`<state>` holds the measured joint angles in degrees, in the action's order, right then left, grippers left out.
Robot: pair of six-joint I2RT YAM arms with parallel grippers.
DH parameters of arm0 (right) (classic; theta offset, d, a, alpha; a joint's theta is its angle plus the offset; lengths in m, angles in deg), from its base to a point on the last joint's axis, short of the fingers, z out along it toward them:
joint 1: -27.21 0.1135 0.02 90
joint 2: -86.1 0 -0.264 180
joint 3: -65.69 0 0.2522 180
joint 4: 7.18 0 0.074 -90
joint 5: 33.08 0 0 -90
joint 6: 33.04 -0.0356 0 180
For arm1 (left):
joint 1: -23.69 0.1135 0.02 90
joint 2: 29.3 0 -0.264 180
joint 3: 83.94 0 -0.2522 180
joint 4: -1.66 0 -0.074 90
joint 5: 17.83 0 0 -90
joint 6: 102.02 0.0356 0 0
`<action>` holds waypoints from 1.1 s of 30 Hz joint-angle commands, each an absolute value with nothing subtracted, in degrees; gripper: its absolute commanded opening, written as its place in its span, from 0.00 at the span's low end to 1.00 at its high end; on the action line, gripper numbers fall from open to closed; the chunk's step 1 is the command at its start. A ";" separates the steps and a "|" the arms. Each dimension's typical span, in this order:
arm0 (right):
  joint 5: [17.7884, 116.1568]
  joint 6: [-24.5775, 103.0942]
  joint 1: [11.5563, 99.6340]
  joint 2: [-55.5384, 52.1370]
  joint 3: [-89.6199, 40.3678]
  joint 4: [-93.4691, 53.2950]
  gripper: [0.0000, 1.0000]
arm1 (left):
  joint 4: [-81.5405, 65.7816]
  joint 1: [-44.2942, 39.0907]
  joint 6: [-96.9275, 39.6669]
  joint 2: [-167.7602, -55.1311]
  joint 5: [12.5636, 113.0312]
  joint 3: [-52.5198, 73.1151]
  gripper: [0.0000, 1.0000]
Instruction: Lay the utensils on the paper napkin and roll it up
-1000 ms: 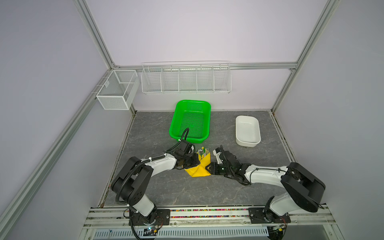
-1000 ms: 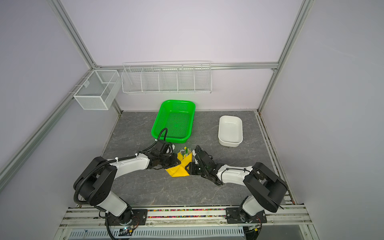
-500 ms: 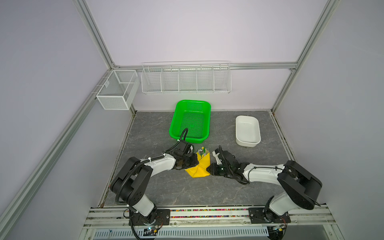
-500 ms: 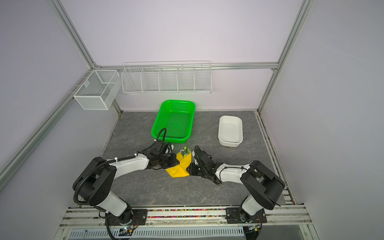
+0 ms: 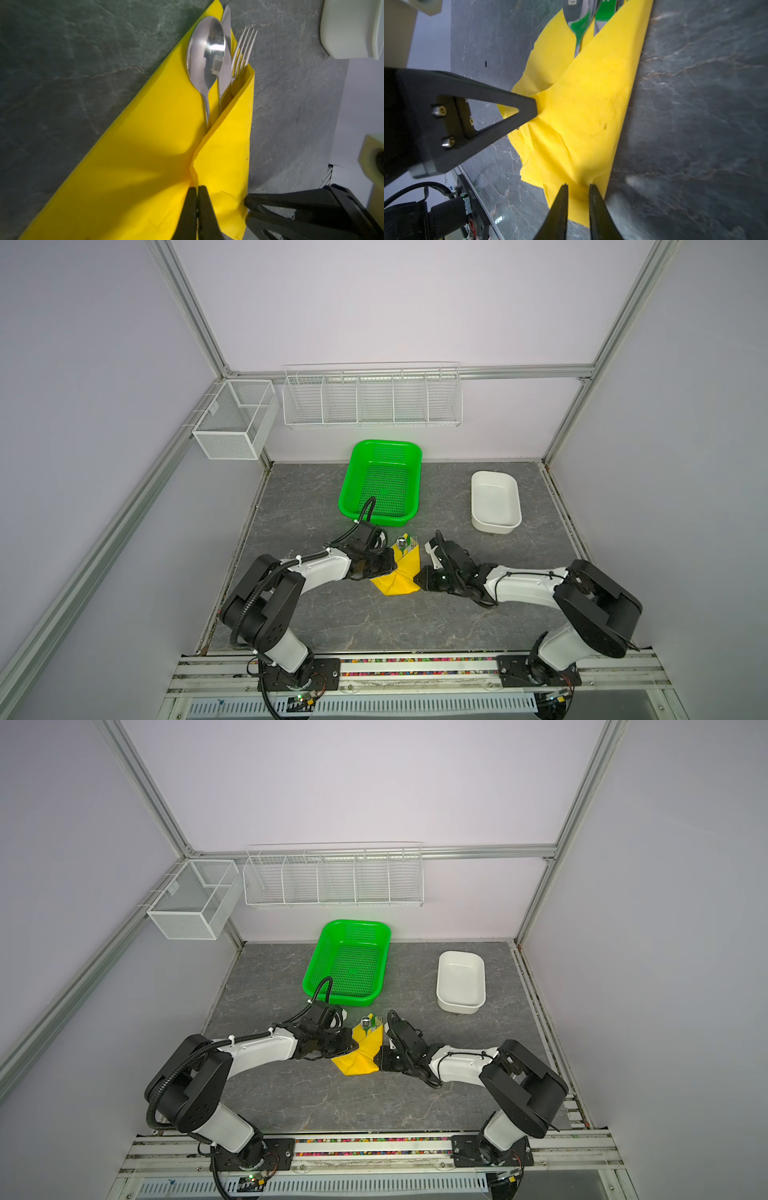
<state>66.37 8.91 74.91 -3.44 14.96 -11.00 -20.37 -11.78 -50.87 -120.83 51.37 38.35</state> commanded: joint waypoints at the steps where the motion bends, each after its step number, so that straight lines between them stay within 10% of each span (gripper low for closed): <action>1: 66.58 9.14 74.80 -1.70 14.75 -11.81 0.21 | -19.83 -11.43 -50.34 -119.13 52.02 39.04 0.00; 33: 65.58 10.62 75.67 -2.06 11.22 -18.37 0.21 | -18.51 -11.25 -49.66 -121.66 52.04 40.46 0.00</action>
